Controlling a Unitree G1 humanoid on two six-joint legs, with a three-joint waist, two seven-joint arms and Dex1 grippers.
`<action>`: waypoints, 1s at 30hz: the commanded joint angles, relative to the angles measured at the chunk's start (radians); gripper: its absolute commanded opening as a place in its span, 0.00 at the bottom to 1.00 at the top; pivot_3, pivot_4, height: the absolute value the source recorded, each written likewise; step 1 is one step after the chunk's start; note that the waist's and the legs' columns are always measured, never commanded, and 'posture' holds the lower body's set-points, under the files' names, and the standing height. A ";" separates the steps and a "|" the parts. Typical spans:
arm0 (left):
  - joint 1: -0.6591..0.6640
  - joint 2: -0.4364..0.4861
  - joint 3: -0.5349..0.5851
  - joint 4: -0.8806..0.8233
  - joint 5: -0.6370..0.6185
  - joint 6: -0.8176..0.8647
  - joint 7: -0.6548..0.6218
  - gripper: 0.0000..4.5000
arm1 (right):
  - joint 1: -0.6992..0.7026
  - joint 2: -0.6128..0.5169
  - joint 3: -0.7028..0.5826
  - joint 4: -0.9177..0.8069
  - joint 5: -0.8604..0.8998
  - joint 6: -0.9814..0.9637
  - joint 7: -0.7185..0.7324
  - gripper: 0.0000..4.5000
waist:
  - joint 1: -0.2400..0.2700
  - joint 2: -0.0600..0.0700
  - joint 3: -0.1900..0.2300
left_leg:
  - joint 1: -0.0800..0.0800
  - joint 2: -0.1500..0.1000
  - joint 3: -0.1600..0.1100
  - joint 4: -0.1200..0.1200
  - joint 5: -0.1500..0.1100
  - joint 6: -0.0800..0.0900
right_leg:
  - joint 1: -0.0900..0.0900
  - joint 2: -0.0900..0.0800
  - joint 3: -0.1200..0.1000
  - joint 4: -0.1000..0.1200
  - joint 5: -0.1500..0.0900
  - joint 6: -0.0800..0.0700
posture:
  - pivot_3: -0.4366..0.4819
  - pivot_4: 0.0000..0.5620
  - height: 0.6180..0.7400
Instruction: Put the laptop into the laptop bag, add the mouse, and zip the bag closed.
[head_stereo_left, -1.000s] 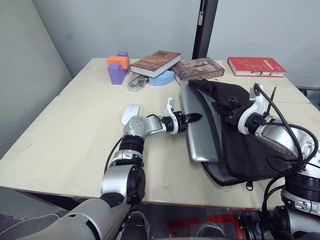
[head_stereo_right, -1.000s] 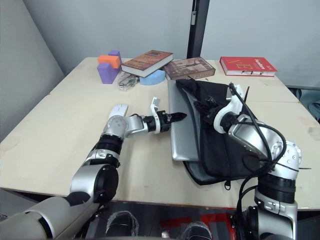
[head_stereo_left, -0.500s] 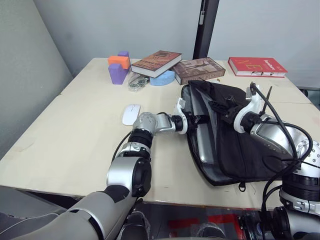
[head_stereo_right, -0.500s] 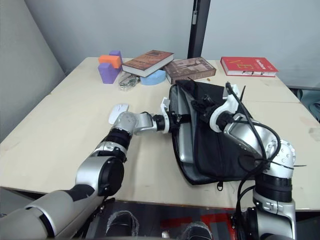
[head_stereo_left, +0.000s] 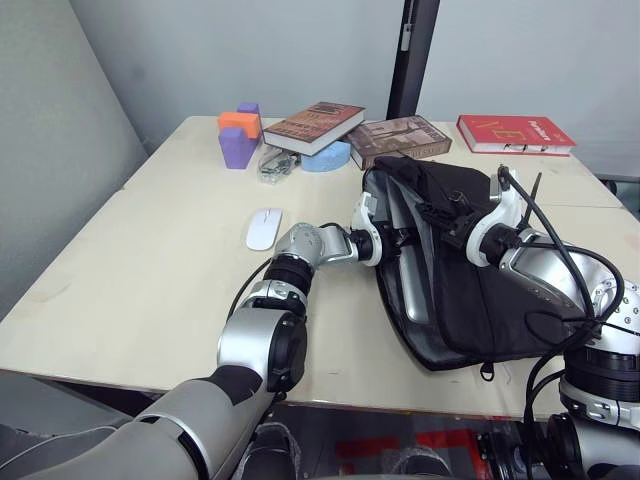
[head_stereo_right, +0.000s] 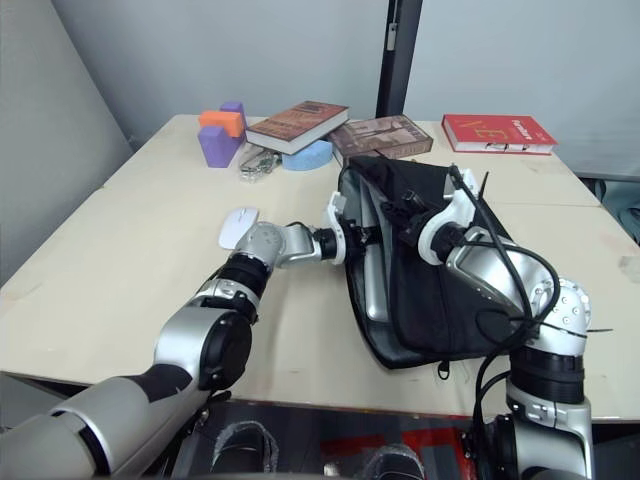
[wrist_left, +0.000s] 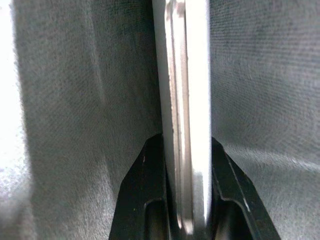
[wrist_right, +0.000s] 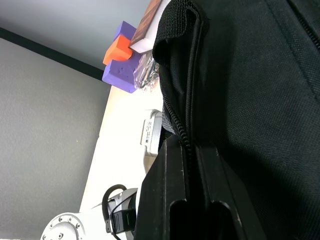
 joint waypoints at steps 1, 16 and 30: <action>-0.077 -0.154 -0.052 0.014 0.044 -0.031 0.027 0.08 | -0.032 -0.002 0.002 -0.038 0.034 -0.037 0.002 0.01 | 0.000 0.000 0.000 | 0.000 0.000 0.000 0.000 0.000 0.000 | 0.000 0.000 0.000 0.000 0.000 0.000 | 0.48 0.27 0.87; -0.064 -0.050 -0.099 -0.022 0.079 0.014 -0.044 0.99 | -0.025 -0.034 -0.001 -0.014 0.034 -0.024 0.020 0.00 | 0.005 0.000 0.000 | 0.000 -0.001 0.000 0.000 0.000 0.000 | 0.000 -0.001 0.000 0.000 0.000 0.000 | 0.48 0.27 0.87; 0.085 0.224 -0.040 -0.416 0.004 0.299 -0.076 0.99 | -0.026 -0.120 -0.010 0.042 0.034 -0.004 0.087 0.00 | 0.008 0.000 0.000 | 0.000 -0.001 0.000 0.001 0.000 0.001 | 0.001 -0.001 0.000 0.000 -0.001 -0.002 | 0.48 0.27 0.87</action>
